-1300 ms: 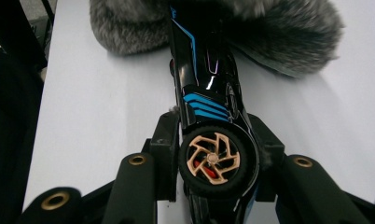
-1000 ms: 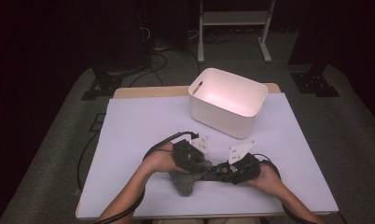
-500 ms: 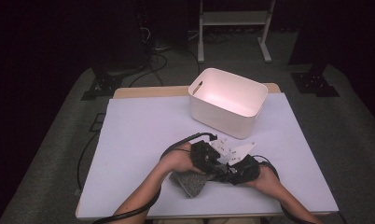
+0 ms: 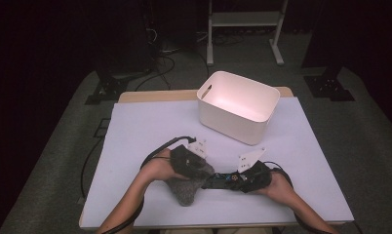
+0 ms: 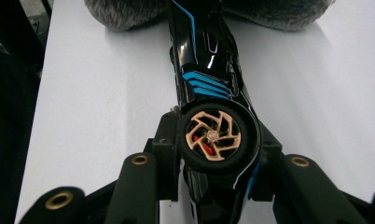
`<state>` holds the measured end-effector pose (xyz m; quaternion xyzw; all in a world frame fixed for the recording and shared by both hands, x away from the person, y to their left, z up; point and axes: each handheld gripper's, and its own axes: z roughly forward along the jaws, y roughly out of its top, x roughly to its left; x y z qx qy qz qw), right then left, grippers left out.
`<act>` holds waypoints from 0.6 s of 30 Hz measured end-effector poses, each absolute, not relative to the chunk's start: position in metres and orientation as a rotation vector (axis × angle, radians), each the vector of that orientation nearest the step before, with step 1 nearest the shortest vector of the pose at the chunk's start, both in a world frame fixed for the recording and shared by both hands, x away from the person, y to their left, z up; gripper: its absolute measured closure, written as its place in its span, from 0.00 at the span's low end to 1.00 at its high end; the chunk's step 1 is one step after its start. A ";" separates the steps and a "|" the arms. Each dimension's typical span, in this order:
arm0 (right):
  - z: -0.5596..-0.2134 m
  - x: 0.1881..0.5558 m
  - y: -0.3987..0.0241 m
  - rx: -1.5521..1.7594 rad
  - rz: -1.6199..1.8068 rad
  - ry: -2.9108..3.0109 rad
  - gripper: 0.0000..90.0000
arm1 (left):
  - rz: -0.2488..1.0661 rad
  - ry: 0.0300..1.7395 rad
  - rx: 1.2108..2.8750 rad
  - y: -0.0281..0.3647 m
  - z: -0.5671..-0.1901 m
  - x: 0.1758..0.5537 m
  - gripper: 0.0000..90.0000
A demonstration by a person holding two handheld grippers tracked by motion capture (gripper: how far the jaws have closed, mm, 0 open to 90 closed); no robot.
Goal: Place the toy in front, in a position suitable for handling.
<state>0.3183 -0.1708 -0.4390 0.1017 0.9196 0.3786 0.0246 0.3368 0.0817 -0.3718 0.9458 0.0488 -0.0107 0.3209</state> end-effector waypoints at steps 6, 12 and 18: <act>-0.434 0.320 -0.169 0.316 1.138 2.871 0.65 | -0.032 0.203 2.457 0.104 -0.379 0.337 0.85; -0.421 0.324 -0.149 0.266 1.074 2.871 0.54 | -0.054 0.199 2.431 0.101 -0.383 0.338 0.85; -0.415 0.329 -0.125 0.203 0.997 2.902 0.52 | -0.078 0.207 2.399 0.103 -0.386 0.339 0.85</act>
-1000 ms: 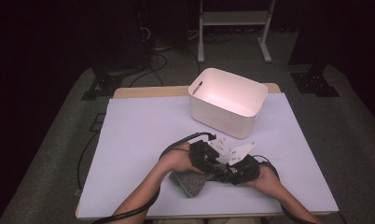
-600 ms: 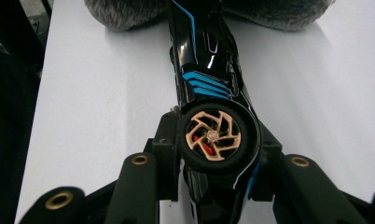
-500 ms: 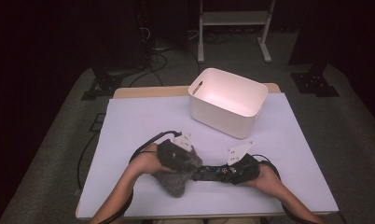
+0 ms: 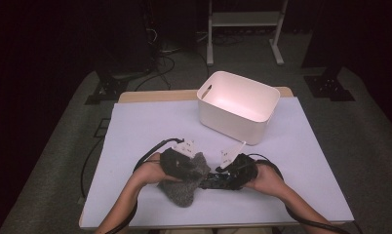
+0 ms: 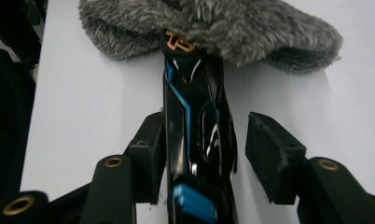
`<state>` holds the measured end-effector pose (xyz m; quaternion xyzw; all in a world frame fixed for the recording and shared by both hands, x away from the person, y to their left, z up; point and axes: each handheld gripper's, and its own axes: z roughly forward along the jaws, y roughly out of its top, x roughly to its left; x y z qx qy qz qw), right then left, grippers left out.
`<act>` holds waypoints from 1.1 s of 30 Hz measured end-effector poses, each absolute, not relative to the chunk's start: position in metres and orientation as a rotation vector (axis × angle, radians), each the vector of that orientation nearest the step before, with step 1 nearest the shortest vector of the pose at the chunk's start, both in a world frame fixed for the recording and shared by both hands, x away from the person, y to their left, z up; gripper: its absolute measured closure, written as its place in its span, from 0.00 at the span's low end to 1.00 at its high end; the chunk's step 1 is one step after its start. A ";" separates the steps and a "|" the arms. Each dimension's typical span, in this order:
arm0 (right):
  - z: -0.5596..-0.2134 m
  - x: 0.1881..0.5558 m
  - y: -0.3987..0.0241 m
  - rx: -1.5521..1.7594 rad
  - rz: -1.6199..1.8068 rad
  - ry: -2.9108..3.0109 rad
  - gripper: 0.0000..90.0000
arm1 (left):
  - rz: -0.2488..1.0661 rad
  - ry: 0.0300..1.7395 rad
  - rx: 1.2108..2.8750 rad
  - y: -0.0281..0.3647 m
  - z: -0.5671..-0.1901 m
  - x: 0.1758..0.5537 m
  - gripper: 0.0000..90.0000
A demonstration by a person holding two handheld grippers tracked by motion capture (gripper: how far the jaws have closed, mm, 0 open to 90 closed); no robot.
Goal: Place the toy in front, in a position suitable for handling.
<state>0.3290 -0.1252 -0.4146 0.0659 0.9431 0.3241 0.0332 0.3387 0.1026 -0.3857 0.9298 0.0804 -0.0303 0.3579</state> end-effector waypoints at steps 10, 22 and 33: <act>-0.421 0.332 -0.113 0.184 0.901 2.962 0.60 | -0.092 0.184 2.375 0.100 -0.387 0.341 0.85; -0.422 0.329 -0.136 0.233 0.934 2.961 0.61 | -0.143 0.234 2.352 0.109 -0.405 0.345 0.85; -0.414 0.328 -0.118 0.177 0.900 2.951 0.62 | -0.166 0.207 2.300 0.109 -0.400 0.345 0.85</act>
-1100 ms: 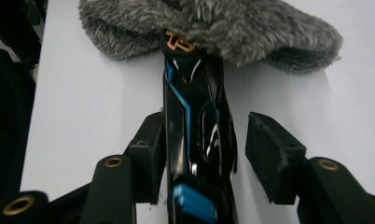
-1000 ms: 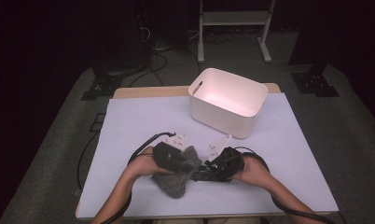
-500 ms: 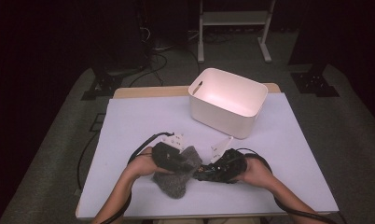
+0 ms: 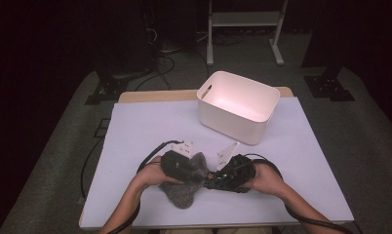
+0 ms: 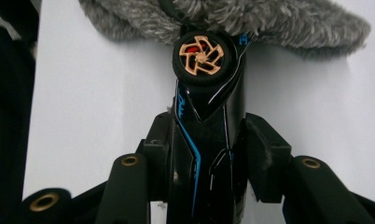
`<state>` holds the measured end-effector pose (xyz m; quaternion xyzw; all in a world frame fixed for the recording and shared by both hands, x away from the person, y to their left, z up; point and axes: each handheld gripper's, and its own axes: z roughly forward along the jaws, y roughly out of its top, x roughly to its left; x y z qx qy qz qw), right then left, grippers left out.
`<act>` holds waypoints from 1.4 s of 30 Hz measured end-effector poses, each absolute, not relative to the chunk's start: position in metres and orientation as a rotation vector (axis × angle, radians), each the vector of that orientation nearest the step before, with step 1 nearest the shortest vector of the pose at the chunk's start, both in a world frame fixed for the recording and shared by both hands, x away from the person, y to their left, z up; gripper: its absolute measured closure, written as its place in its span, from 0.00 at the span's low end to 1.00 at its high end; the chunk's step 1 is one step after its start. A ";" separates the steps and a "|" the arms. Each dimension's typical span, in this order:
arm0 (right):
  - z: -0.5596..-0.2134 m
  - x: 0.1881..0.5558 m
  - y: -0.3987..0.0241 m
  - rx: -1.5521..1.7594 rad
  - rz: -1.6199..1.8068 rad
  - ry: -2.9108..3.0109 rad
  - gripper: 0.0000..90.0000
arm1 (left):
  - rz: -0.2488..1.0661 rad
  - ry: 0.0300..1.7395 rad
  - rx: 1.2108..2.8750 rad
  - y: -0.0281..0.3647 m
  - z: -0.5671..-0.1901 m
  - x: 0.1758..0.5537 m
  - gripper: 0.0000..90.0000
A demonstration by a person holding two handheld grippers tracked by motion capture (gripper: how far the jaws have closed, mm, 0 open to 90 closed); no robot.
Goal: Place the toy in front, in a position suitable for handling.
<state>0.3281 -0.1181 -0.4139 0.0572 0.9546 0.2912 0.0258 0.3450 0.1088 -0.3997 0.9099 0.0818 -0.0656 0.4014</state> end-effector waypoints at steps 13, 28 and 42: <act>-0.401 0.334 -0.128 0.193 1.422 2.788 0.62 | -0.090 0.155 2.254 0.114 -0.342 0.340 0.85; -0.413 0.319 -0.173 0.276 1.479 2.733 0.62 | -0.129 0.084 2.309 0.073 -0.345 0.342 0.85; -0.394 0.315 -0.160 0.225 1.348 2.740 0.62 | -0.131 0.038 2.289 0.066 -0.327 0.339 0.85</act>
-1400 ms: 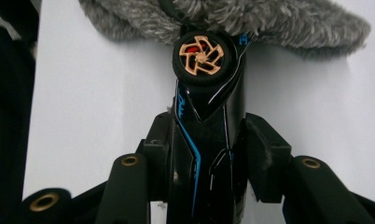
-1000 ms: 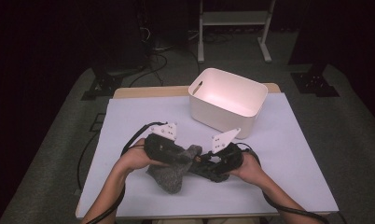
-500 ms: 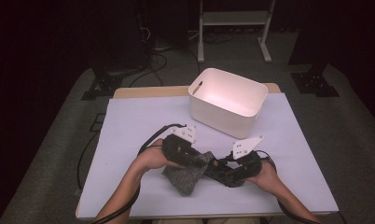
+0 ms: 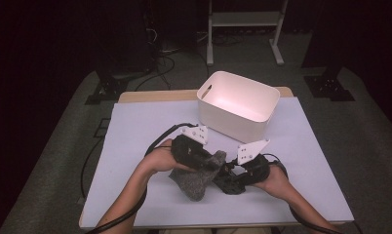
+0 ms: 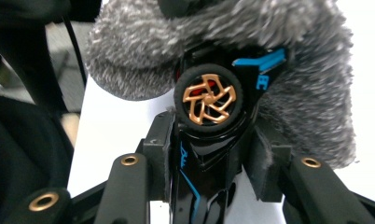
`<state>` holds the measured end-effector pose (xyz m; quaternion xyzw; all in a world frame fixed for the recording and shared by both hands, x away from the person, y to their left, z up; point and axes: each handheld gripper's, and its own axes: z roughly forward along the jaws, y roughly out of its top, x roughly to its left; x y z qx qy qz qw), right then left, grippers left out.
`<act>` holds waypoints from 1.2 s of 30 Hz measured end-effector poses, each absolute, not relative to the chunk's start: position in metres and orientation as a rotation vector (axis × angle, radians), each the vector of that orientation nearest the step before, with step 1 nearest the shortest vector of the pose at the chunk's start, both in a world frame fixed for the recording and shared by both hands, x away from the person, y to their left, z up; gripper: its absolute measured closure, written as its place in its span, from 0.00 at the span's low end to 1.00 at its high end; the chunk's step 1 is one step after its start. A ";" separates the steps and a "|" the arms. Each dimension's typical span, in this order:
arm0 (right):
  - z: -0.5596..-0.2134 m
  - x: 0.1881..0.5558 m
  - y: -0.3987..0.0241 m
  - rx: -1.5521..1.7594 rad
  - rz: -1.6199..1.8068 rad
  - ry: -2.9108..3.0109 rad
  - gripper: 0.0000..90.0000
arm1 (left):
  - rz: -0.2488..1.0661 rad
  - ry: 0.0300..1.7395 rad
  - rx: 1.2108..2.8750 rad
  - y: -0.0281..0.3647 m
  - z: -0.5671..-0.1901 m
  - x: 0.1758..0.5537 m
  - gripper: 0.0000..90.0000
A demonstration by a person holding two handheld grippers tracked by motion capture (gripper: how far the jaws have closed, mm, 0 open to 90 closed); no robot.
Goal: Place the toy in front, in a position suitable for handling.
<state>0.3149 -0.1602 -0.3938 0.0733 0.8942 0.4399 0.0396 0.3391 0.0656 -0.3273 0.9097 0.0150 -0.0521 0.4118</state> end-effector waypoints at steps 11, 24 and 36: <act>-0.384 0.307 -0.152 0.180 1.412 2.701 0.63 | -0.128 -0.033 2.300 0.057 -0.311 0.334 0.85; -0.381 0.307 -0.160 0.184 1.390 2.703 0.65 | -0.123 0.016 2.264 0.076 -0.320 0.334 0.85; -0.383 0.307 -0.170 0.223 1.402 2.703 0.65 | -0.126 0.080 2.287 0.094 -0.335 0.336 0.83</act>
